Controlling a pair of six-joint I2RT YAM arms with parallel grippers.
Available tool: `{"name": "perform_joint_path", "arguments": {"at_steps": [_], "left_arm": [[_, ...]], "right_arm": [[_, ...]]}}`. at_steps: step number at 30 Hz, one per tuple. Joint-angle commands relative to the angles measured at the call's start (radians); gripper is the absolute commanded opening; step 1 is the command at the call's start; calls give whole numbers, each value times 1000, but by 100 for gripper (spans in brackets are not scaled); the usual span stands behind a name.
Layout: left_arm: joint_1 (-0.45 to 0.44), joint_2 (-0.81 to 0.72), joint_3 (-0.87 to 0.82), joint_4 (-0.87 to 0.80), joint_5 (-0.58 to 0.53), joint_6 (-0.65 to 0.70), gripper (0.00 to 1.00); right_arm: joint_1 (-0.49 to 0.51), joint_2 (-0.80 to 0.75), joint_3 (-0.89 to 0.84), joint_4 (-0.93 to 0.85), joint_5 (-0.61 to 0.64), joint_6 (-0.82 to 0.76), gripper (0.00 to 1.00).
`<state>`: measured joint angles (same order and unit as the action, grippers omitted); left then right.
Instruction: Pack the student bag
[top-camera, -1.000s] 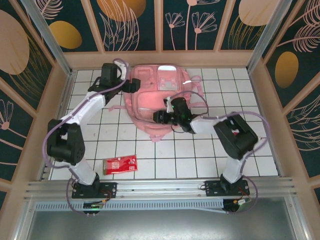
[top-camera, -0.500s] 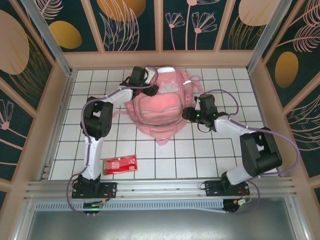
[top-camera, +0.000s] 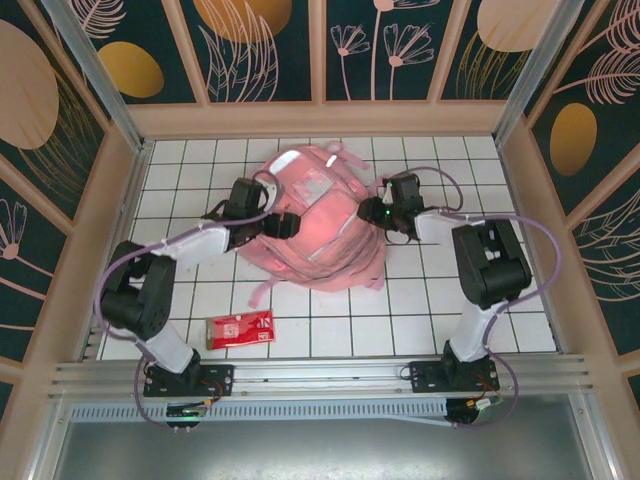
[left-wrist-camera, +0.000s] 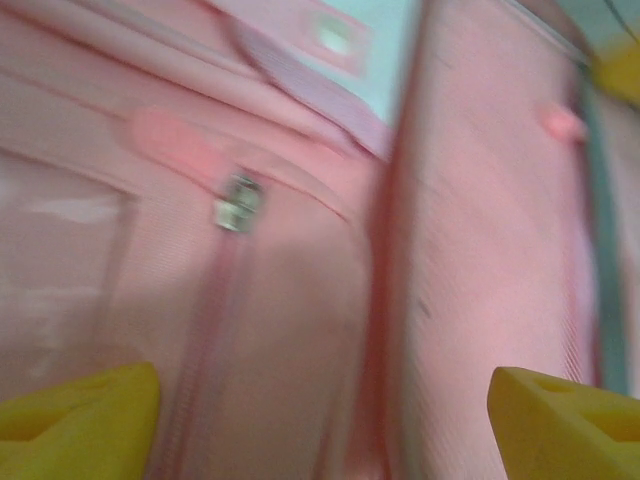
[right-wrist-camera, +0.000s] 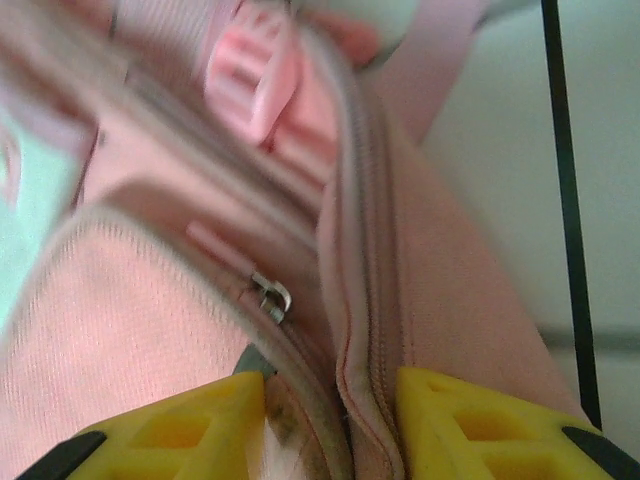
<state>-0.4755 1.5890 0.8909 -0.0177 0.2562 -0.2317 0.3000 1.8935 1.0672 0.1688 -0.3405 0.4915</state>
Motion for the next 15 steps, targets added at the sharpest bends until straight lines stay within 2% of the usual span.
{"name": "perform_joint_path", "arguments": {"at_steps": [1,5,6,8,10,12,14,15], "left_arm": [[-128,-64,-81,-146,154,-108,83],[-155,-140,7,-277,168,1,82],[-156,-157,52,-323,169,77,83],[-154,-193,120,-385,84,225,83],[-156,-226,147,-409,-25,443,85],[-155,-251,97,-368,-113,659,85],[-156,-249,44,-435,-40,968,85],[-156,-239,20,-450,-40,1068,87]], "right_arm": [[-31,141,97,70,-87,-25,39],[-47,259,211,108,-134,5,42],[-51,274,238,107,-140,21,42],[-57,268,267,92,-144,28,43],[-59,211,266,64,-128,9,46],[-65,130,251,16,-115,-7,51],[-70,33,215,-36,-101,-15,53],[-69,-27,174,-62,-83,-18,54]]}}
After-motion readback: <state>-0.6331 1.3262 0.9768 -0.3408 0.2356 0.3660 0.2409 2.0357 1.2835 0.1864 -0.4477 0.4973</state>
